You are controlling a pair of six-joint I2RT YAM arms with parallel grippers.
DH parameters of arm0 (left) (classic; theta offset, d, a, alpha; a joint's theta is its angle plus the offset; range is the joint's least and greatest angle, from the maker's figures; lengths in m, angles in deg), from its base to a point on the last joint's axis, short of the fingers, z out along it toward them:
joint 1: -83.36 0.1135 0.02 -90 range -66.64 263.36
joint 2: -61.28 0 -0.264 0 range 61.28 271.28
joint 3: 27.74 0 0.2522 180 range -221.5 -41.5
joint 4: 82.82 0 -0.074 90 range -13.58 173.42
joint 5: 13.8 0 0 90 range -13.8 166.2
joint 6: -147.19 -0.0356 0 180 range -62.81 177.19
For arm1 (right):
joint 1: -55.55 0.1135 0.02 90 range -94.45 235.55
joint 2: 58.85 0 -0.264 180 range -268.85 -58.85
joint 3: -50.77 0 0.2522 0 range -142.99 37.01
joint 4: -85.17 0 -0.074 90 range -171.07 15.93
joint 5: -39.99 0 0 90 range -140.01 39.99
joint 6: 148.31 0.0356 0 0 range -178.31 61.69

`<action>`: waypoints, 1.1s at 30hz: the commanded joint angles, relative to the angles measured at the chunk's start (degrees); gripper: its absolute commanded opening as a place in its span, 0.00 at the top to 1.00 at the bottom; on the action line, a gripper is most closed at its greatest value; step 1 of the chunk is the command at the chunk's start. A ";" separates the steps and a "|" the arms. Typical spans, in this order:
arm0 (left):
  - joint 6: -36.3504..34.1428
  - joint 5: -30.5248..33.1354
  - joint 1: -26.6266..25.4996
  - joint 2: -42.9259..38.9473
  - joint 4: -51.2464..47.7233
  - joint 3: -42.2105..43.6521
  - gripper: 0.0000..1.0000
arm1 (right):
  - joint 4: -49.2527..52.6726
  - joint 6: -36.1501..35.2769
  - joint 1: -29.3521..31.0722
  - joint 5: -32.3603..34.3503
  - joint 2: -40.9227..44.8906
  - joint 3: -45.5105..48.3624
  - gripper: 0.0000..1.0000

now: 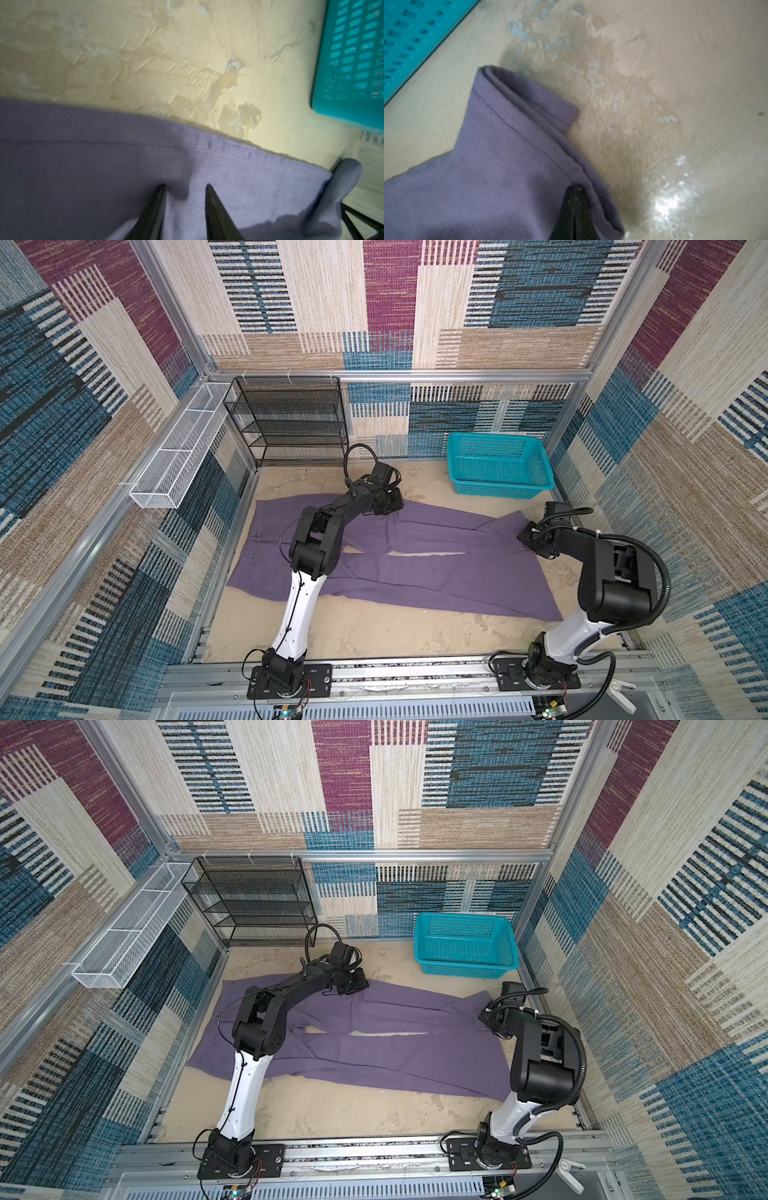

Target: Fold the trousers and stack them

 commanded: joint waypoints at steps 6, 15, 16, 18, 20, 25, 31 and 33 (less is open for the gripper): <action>-0.39 7.96 3.43 0.63 -7.54 0.55 0.64 | 7.20 1.21 -3.81 -0.66 5.39 3.40 0.98; 0.37 6.52 5.41 -0.58 -6.69 2.79 0.63 | 7.05 1.72 -7.15 -5.27 7.98 7.19 0.87; 0.46 5.90 5.23 -0.66 -6.77 2.88 0.63 | 7.07 1.84 -7.15 -6.40 7.77 6.69 0.83; 0.69 4.80 4.73 -1.04 -6.77 3.24 0.62 | 7.04 2.37 -7.13 -7.71 8.67 5.72 0.81; 0.66 4.11 3.91 -1.70 -6.73 3.68 0.61 | 7.65 2.20 -6.93 -8.08 10.74 3.57 0.78; 0.05 3.78 1.52 -4.03 -6.38 5.72 0.60 | 11.36 0.05 -3.81 -6.47 10.11 -5.72 0.47; -0.46 3.74 0.58 -7.64 -4.46 11.61 0.60 | 6.97 0.27 2.23 -3.49 1.40 -11.22 0.35; -0.74 3.74 0.61 -8.40 -3.86 13.34 0.60 | 5.78 0.38 3.44 -3.52 -2.28 -12.68 0.36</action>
